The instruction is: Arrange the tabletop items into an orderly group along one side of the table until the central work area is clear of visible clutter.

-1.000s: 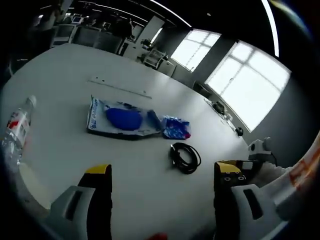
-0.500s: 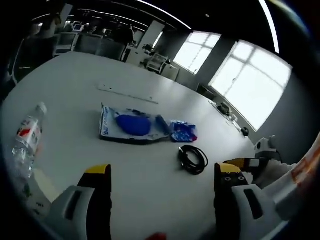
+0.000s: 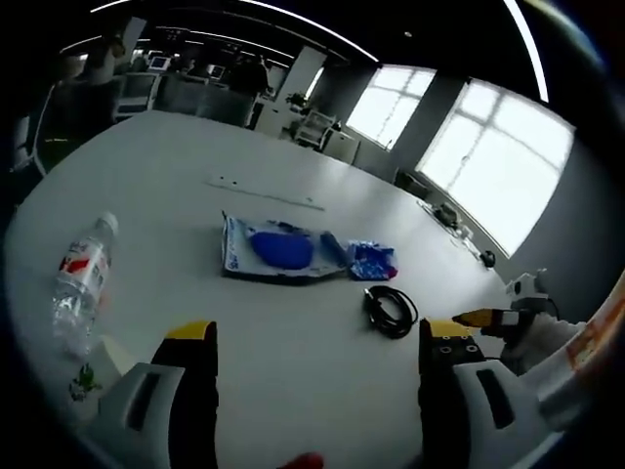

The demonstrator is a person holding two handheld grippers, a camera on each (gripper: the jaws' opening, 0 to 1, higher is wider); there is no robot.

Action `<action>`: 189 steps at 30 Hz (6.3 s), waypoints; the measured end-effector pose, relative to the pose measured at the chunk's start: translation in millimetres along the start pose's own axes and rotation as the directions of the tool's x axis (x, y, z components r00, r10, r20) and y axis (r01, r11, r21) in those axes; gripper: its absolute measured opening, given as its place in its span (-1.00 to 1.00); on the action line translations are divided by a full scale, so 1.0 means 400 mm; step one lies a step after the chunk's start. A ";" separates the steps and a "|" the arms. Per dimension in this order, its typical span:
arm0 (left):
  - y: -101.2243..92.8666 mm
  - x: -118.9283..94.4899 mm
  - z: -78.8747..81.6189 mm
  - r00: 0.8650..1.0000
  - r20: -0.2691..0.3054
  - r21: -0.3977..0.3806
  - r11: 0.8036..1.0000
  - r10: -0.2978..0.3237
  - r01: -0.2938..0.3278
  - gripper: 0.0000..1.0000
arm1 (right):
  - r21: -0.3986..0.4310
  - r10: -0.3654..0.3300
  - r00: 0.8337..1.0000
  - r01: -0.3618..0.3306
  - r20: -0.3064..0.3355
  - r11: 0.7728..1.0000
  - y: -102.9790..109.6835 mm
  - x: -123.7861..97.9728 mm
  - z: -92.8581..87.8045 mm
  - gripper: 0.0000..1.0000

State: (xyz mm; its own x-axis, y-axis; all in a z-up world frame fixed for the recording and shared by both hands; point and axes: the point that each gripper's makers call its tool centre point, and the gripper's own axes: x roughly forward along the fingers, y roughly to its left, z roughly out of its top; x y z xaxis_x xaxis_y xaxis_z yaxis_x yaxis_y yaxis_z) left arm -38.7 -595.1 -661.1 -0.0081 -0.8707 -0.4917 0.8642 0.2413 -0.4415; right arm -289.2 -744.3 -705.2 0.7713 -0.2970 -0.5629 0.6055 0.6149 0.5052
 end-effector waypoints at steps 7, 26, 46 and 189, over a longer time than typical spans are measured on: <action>0.024 -0.008 -0.006 0.999 -0.019 0.036 0.999 0.035 -0.034 0.72 | 0.012 0.025 1.000 -0.025 0.008 1.000 0.023 0.027 0.024 0.35; 0.180 -0.113 -0.020 0.976 -0.048 0.120 0.972 0.211 -0.204 0.69 | 0.009 0.025 0.999 -0.025 -0.047 1.000 0.024 0.047 -0.007 0.33; 0.273 -0.163 -0.124 0.902 -0.298 0.418 0.892 0.312 -0.170 0.67 | 0.084 0.047 0.997 -0.042 -0.057 0.996 0.026 0.047 -0.033 0.26; -0.460 -0.094 0.081 0.812 -0.433 0.673 0.459 -0.391 0.580 -1.00 | -0.786 0.306 0.898 -0.429 -0.317 0.446 0.543 0.018 0.065 -0.17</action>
State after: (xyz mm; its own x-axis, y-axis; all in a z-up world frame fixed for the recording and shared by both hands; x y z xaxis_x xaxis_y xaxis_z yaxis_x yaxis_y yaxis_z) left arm -181.2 -620.5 -537.1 -0.5626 -0.6156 -0.5518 0.7302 -0.6830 0.0175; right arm -147.1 -631.8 -582.3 0.8156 0.1525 -0.5581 -0.2148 0.9755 -0.0473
